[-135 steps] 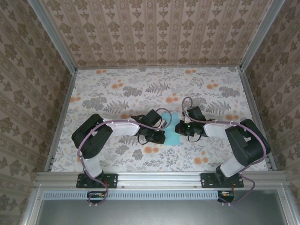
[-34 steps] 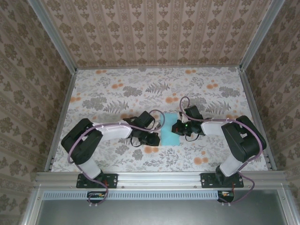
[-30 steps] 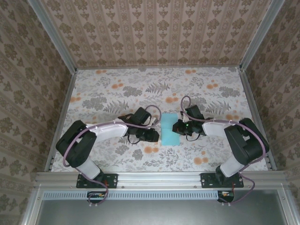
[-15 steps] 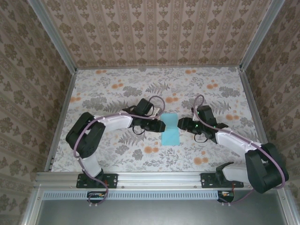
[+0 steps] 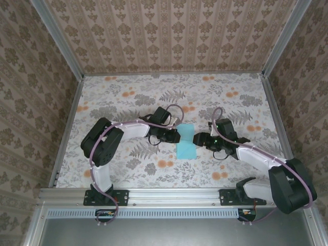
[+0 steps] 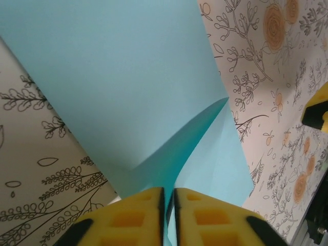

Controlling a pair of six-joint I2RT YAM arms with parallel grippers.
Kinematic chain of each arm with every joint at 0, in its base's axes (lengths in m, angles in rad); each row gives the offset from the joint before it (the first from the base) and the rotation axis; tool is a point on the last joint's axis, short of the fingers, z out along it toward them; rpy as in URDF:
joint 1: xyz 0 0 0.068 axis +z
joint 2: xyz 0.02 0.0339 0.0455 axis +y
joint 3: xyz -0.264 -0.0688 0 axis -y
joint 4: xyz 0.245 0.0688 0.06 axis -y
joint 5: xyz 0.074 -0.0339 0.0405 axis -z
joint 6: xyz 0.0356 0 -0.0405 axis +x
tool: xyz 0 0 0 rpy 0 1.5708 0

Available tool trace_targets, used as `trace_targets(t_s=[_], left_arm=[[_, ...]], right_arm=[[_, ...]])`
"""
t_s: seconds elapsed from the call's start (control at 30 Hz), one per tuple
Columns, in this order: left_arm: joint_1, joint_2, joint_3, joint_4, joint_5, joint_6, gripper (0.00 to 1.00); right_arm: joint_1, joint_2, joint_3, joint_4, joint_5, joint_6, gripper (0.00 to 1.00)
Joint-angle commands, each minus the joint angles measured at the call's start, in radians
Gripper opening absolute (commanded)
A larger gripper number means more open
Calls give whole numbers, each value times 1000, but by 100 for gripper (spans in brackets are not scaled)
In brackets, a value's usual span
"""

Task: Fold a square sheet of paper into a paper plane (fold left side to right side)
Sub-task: Turn over the paper at the center of the table.

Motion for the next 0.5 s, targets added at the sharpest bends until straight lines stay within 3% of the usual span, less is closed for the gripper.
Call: trace_targets(t_s=[0.0,0.47], left_arm=[[5,-41,-12,-14,-27,27,11],[5,-96,-40,-28,-64,30,11]], right_arm=[[0,51,16,35,-74,9,65],[61,233,69,191,-138,79,58]])
